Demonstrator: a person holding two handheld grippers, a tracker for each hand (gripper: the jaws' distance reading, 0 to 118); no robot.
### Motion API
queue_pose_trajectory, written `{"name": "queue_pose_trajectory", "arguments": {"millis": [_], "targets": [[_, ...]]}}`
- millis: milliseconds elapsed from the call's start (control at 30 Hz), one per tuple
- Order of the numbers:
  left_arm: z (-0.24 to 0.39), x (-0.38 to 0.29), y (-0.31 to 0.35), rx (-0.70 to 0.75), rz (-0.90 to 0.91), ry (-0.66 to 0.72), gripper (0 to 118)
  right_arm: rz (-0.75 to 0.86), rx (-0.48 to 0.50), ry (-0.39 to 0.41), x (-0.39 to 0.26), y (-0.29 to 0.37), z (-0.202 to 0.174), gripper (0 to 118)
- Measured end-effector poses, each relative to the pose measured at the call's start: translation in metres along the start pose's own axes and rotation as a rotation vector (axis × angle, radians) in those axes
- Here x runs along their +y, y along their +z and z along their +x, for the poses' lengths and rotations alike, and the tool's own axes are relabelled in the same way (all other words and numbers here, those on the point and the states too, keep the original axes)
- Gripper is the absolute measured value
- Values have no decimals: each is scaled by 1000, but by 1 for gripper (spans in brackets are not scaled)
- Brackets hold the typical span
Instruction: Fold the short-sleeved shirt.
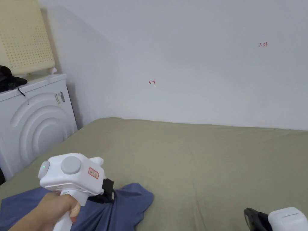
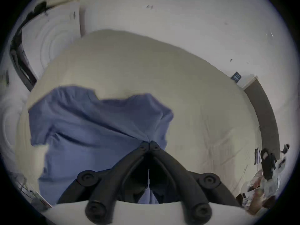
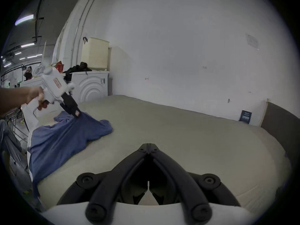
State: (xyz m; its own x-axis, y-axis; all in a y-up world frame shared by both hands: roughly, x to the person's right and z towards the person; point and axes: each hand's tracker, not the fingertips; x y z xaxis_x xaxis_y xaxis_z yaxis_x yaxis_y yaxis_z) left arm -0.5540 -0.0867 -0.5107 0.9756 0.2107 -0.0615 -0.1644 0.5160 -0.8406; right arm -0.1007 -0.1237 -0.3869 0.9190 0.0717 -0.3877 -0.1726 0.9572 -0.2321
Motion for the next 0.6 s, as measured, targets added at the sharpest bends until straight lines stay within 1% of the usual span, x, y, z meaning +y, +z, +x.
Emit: {"name": "queue_pose_trajectory", "arguments": {"millis": [33, 67, 100, 133, 200, 233, 300, 367, 400, 467, 500, 567, 600], "targets": [[10, 4, 9, 5, 24, -27, 0, -2, -26, 4, 1, 7, 9, 0], [34, -2, 26, -17, 56, -25, 0, -2, -51, 11, 2, 13, 18, 0], [45, 2, 36, -70, 62, -13, 0, -3, -72, 10, 3, 21, 29, 0], [63, 5, 47, -74, 110, -31, 0, -5, -100, -2, 4, 30, 41, 0], [97, 12, 64, -151, 137, -96, 0, -10, -151, -8, 6, 47, 62, 0], [122, 15, 73, -147, 178, -126, 0, -9, -180, -20, 6, 58, 75, 0], [168, 20, 83, -200, 170, -187, 0, -17, -235, -18, 8, 77, 98, 0], [212, 24, 85, -244, 174, -259, 0, -14, -289, -18, 11, 98, 122, 0], [241, 23, 85, -268, 186, -289, 0, -25, -333, -20, 13, 109, 136, 0], [282, 24, 78, -366, 178, -323, 0, -36, -395, -43, 16, 129, 162, 0], [313, 20, 75, -401, 182, -347, 0, -30, -419, -55, 17, 140, 176, 0], [366, 11, 68, -475, 143, -423, 0, -25, -479, -56, 18, 158, 198, 0], [380, 21, 47, -501, 132, -461, 0, -24, -515, -49, 19, 167, 209, 0]]}}
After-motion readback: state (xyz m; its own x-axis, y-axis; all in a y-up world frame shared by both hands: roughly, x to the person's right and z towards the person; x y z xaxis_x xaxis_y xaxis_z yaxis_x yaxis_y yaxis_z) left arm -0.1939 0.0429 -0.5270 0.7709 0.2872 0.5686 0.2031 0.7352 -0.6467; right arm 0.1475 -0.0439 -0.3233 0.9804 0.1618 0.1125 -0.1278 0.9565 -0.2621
